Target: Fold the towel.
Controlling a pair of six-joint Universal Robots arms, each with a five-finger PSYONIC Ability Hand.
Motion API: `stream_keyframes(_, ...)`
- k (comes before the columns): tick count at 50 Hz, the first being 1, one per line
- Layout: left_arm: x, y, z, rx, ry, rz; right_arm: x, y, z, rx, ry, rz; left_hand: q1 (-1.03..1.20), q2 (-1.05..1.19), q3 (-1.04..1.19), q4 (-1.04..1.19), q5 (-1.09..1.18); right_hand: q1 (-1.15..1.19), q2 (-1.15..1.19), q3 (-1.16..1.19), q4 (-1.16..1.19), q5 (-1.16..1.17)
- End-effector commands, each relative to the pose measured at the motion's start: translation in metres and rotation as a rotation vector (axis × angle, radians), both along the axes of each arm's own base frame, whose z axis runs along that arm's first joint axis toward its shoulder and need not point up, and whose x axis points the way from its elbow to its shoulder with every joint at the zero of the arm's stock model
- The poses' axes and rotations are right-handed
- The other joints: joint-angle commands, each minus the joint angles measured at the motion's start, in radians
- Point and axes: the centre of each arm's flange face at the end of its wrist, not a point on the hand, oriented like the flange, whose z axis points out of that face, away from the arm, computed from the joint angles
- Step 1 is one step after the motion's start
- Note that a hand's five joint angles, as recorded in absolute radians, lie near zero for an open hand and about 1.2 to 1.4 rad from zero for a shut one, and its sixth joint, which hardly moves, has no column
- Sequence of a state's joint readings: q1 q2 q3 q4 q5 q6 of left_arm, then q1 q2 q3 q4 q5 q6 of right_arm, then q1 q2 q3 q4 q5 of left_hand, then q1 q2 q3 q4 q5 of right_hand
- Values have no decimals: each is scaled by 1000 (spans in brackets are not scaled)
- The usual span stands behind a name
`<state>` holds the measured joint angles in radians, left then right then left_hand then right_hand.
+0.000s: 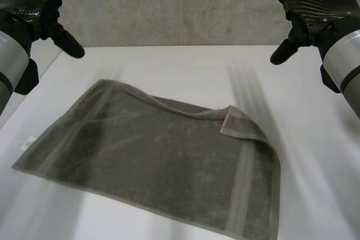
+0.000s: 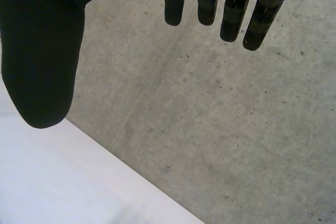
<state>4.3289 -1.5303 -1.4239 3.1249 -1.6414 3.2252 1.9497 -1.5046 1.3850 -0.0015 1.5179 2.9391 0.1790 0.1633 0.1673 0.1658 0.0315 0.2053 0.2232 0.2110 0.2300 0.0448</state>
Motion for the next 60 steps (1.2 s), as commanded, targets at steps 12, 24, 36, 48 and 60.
stream_keyframes(12, -1, -2, -3, 7, -4, 0, 3, -10, -22, 73, 27, -7, -4, 11, 7, 9, -31, -31, -49, -36, -55, -45)
stream_keyframes(24, -3, -8, -9, 10, -6, 0, 21, -43, -149, 430, 201, -8, -4, 11, 7, 9, -31, -31, -49, -36, -55, -45)
stream_keyframes(36, -5, -14, -14, 22, -11, 3, 22, -52, -219, 553, 304, -41, -4, 11, 7, 9, -31, -12, -30, -17, -36, -26)
stream_keyframes(48, -14, -36, -52, 106, -47, 2, 25, -60, -146, 180, 133, -57, -4, 11, 7, 9, -31, 1191, 1173, 1185, 1166, 1177)
stream_keyframes(60, -47, -93, -117, 175, -79, -70, 42, -2, -69, 15, 53, 130, -4, 11, 7, 9, -31, 1191, 1173, 1185, 1166, 1177)
